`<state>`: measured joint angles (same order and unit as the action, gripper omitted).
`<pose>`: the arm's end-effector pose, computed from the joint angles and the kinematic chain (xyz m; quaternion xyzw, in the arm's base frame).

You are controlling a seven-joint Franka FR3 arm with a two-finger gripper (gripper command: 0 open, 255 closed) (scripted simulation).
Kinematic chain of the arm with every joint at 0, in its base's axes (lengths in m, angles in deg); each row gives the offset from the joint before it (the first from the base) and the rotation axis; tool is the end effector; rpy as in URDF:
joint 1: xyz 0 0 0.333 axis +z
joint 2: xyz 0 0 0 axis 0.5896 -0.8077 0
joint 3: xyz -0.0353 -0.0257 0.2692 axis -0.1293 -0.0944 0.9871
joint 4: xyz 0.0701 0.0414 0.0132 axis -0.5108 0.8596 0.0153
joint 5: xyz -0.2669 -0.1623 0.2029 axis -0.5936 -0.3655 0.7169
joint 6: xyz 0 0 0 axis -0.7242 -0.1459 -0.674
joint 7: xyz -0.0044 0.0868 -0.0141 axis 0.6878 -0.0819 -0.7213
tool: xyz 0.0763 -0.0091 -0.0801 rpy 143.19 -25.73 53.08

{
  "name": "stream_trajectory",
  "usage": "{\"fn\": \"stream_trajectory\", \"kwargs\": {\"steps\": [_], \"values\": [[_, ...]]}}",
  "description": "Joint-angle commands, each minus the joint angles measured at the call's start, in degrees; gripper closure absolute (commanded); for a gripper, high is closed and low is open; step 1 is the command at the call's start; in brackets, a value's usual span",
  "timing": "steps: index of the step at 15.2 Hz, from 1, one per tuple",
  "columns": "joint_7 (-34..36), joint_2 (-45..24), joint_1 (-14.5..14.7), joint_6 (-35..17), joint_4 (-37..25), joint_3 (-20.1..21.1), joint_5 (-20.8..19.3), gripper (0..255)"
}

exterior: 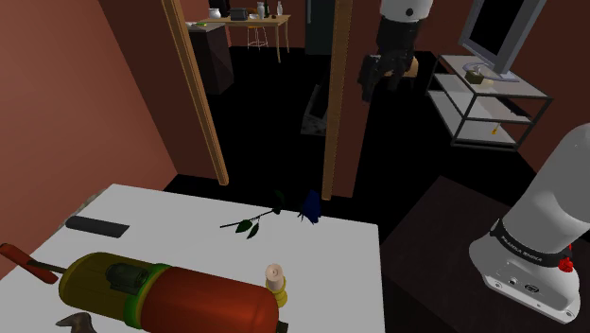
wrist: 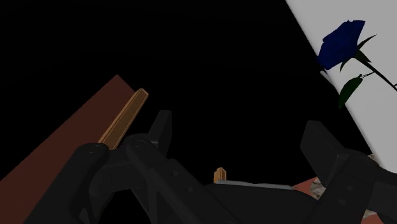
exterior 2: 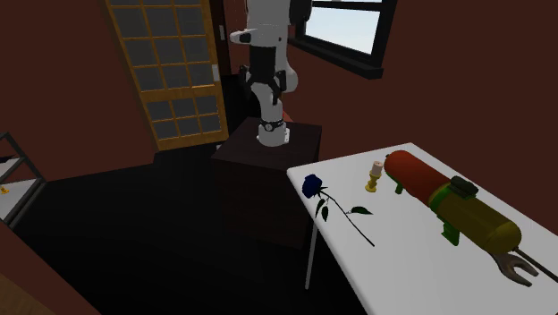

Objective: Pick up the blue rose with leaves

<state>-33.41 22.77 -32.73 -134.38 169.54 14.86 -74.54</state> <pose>0.3859 0.0955 0.5043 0.9964 -0.0666 0.0498 0.0147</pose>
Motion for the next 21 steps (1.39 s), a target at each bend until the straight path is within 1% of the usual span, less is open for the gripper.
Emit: {"fn": "stream_trajectory", "kwargs": {"steps": [1,6,10,16,21], "values": [[1.8,-3.3,0.4,-2.6,-0.2,1.6,0.5,0],[6.0,-12.6,1.0,-8.3,-2.3,5.1,0.6,0],[9.7,-20.6,1.5,-12.3,-5.3,7.6,-0.4,0],[15.7,-33.6,2.8,-16.7,-11.7,10.3,-3.7,0],[20.6,-44.8,5.0,-18.7,-18.9,11.1,-7.4,0]]}}
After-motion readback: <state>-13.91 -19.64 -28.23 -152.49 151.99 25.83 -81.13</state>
